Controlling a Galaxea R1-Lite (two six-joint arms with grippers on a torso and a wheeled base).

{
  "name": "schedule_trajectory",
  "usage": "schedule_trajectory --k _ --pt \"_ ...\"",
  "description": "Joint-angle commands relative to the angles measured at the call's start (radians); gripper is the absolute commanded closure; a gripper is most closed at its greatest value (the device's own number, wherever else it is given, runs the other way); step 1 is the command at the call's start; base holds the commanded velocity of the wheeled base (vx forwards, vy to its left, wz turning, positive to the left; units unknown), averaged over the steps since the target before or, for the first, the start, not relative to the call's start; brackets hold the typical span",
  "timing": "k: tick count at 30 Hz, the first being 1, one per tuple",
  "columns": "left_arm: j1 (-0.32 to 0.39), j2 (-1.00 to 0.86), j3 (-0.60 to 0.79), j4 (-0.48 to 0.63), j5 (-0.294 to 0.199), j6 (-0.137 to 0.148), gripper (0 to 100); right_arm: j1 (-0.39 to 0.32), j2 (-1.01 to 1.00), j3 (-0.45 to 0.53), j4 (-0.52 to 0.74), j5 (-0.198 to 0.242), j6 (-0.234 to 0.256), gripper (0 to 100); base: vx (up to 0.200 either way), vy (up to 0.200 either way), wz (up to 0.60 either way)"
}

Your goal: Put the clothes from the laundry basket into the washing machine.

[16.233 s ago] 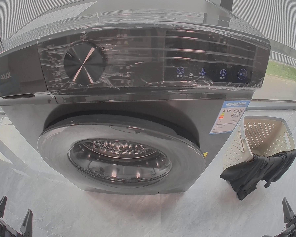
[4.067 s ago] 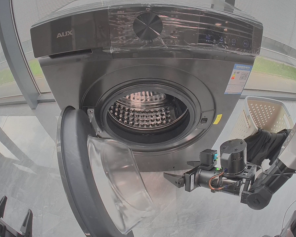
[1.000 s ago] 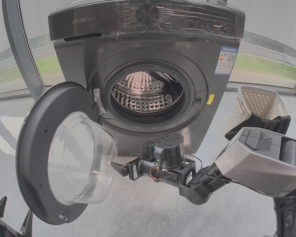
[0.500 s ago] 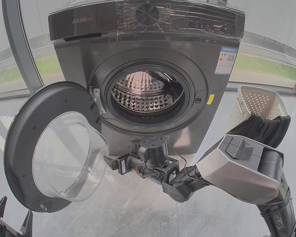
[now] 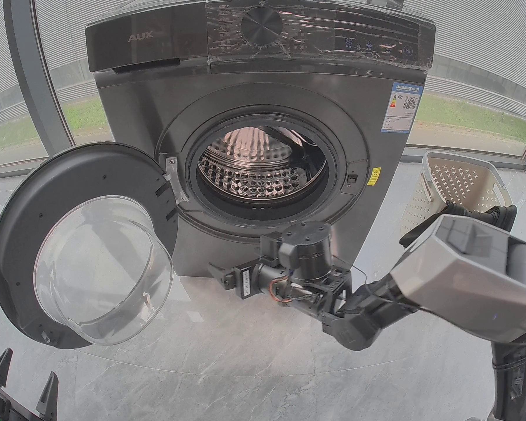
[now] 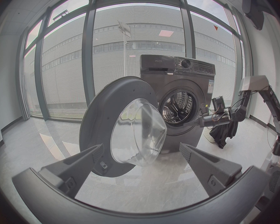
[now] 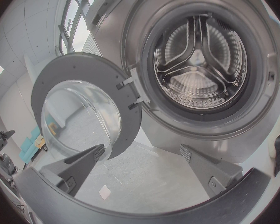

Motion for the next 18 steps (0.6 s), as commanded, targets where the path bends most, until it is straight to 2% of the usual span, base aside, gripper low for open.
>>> schedule_trajectory --k 1,4,6,9,13,16,17,18 --pt "0.000 -0.018 0.016 0.001 -0.001 -0.001 0 -0.102 -0.333 0.277 -0.007 -0.005 -0.043 0 0.000 0.000 0.00" --pt "0.000 -0.018 0.016 -0.001 -0.001 -0.001 0 -0.162 -0.439 0.395 -0.010 -0.003 -0.058 0 0.000 0.000 0.00" --pt "0.000 -0.018 0.016 -0.001 -0.001 -0.001 0 -0.208 -0.548 0.499 -0.016 -0.002 -0.086 0 0.000 0.000 0.00" --pt "0.000 -0.018 0.016 -0.001 -0.001 -0.001 0 -0.262 -0.686 0.608 -0.055 -0.006 -0.087 0 0.000 0.000 0.00" --pt "0.000 -0.018 0.016 -0.001 -0.001 -0.003 0 -0.320 -0.846 0.723 -0.059 -0.008 -0.089 0 0.000 0.000 0.00" --pt "0.000 -0.018 0.016 -0.001 -0.001 -0.003 0 -0.401 -0.961 0.814 -0.053 -0.008 -0.095 0 0.000 0.000 0.00" --pt "0.000 -0.018 0.016 -0.001 -0.003 -0.004 0 -0.455 -1.022 0.866 -0.052 -0.005 -0.097 0 0.000 0.000 0.00" --pt "0.000 -0.018 0.016 -0.001 -0.003 -0.004 0 -0.455 -1.022 0.866 -0.052 -0.005 -0.097 0 0.000 0.000 0.00"
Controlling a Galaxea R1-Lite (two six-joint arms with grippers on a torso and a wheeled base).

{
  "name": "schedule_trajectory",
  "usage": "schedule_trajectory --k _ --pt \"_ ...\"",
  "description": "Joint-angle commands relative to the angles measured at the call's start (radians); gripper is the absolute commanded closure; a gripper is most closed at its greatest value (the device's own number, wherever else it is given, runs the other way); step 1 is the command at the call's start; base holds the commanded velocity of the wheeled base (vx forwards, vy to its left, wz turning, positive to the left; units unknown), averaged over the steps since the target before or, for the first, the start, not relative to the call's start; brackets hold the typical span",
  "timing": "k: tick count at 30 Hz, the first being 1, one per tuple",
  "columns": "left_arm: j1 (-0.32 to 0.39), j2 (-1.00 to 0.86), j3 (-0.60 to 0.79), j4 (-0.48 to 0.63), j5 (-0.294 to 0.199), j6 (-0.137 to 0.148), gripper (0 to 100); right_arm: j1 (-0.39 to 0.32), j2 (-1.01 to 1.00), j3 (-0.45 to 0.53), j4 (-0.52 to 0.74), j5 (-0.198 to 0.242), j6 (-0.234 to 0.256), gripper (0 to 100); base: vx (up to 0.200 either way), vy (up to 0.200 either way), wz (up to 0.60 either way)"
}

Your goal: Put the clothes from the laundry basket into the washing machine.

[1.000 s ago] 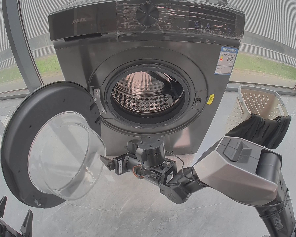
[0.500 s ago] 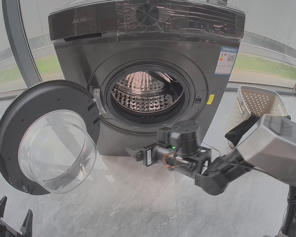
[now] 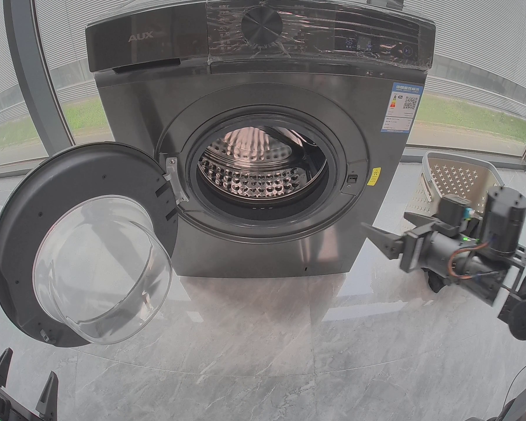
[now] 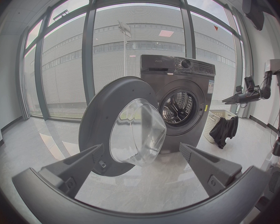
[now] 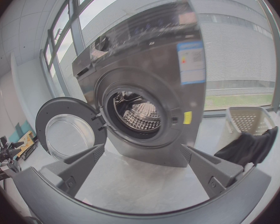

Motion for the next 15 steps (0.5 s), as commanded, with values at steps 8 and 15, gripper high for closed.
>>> schedule_trajectory --k 8,15 --pt "-0.001 -0.018 0.016 -0.001 -0.002 -0.002 0 -0.265 -0.607 0.395 -0.002 0.009 -0.048 0 0.000 0.000 0.00" --pt "-0.001 -0.018 0.016 -0.001 -0.002 -0.002 0 -0.298 -0.812 0.522 0.074 0.004 -0.049 0 0.000 0.000 0.00"
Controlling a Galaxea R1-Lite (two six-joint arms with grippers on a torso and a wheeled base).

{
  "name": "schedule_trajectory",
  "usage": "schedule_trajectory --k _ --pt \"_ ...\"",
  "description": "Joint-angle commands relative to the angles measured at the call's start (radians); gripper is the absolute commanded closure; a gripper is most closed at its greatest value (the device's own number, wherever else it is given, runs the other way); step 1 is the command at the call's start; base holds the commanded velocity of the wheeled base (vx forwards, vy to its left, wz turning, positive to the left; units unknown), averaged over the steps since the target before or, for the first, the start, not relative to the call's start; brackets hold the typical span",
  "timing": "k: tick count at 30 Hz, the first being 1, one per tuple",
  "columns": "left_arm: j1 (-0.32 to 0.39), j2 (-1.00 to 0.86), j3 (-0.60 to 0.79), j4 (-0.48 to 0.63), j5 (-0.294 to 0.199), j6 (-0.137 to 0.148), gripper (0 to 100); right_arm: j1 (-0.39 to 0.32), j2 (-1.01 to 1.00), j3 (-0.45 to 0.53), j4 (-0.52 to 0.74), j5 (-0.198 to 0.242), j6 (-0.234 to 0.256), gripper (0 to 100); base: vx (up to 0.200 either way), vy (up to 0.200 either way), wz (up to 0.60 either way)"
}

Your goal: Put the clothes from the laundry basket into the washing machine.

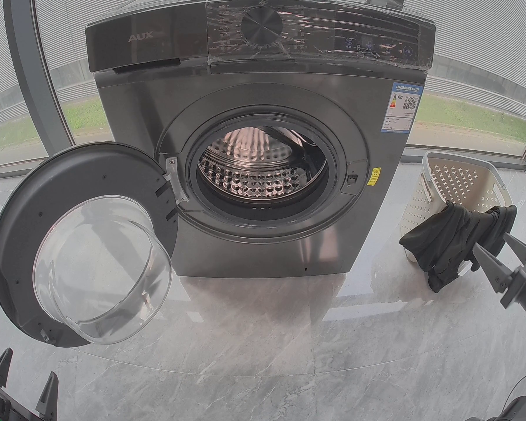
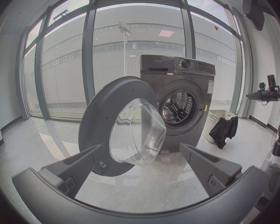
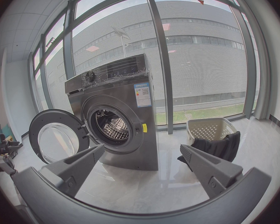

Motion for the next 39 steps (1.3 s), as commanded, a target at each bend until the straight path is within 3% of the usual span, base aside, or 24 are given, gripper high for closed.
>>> schedule_trajectory --k 1,3,8,16,26,27,28,30,32,36,39 --pt "0.000 -0.018 0.016 0.001 0.000 0.000 0 -0.076 -0.324 0.136 0.124 -0.002 -0.007 0 0.000 0.000 0.00" --pt "0.000 -0.018 0.016 0.001 0.000 0.000 0 -0.087 -0.378 0.136 0.182 0.000 -0.009 0 0.000 0.000 0.00" --pt "0.000 -0.018 0.016 0.001 0.000 0.000 0 -0.112 -0.628 0.136 0.466 0.006 -0.032 0 0.000 0.000 0.00" --pt "0.000 -0.018 0.016 0.001 0.000 0.001 0 -0.154 -0.945 0.136 0.756 0.010 -0.047 0 0.000 0.000 0.00" --pt "0.000 -0.018 0.016 -0.001 0.000 0.001 0 -0.165 -0.968 0.136 0.826 -0.005 -0.036 0 0.000 0.000 0.00" --pt "0.000 -0.018 0.015 -0.001 0.000 0.001 0 -0.239 -0.998 0.136 0.862 0.001 -0.047 0 0.000 0.000 0.00" --pt "0.000 -0.018 0.015 -0.001 0.000 0.001 0 -0.268 -1.021 0.136 0.868 0.004 -0.053 0 0.000 0.000 0.00" --pt "0.000 -0.018 0.016 -0.001 0.000 0.001 0 -0.262 -1.039 0.134 0.874 0.006 -0.073 0 0.000 0.000 0.00" --pt "0.000 -0.018 0.016 -0.001 0.000 0.001 0 -0.254 -1.039 0.136 0.897 0.007 -0.062 0 0.000 0.000 0.00" --pt "0.000 -0.018 0.016 -0.001 0.000 0.001 0 -0.250 -1.039 0.136 0.932 0.046 -0.078 0 0.000 0.000 0.00" --pt "0.000 -0.018 0.016 -0.001 0.000 0.001 0 -0.251 -1.039 0.136 0.934 0.050 -0.085 0 0.000 0.000 0.00"
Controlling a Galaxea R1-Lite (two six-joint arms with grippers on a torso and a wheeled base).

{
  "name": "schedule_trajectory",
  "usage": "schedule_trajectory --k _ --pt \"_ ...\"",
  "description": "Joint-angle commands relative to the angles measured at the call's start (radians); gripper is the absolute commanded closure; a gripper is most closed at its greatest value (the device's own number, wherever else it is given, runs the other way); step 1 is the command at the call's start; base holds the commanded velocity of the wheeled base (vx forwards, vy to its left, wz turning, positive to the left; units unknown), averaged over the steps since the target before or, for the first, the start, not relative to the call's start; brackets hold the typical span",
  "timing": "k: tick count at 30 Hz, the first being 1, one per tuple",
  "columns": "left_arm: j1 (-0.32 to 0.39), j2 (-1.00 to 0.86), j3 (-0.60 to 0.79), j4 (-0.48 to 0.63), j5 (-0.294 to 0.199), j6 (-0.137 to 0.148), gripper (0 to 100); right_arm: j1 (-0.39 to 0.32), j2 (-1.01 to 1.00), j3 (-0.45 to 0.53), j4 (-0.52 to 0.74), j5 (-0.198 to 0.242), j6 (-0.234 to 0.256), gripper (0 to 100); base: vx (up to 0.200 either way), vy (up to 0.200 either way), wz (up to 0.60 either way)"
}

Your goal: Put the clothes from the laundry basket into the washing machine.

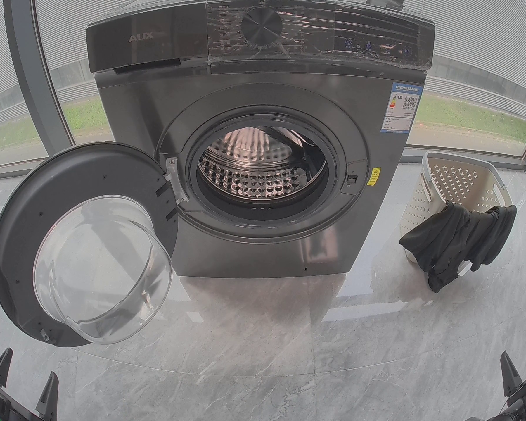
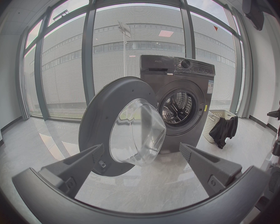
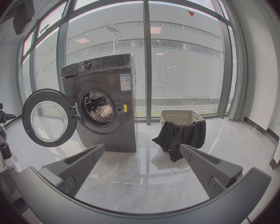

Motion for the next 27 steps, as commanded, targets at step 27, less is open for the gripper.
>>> schedule_trajectory --k 27 --pt "0.000 -0.018 0.016 -0.001 0.003 -0.001 0 0.000 -0.021 0.017 -0.007 0.001 -0.001 0 0.000 -0.156 0.00"
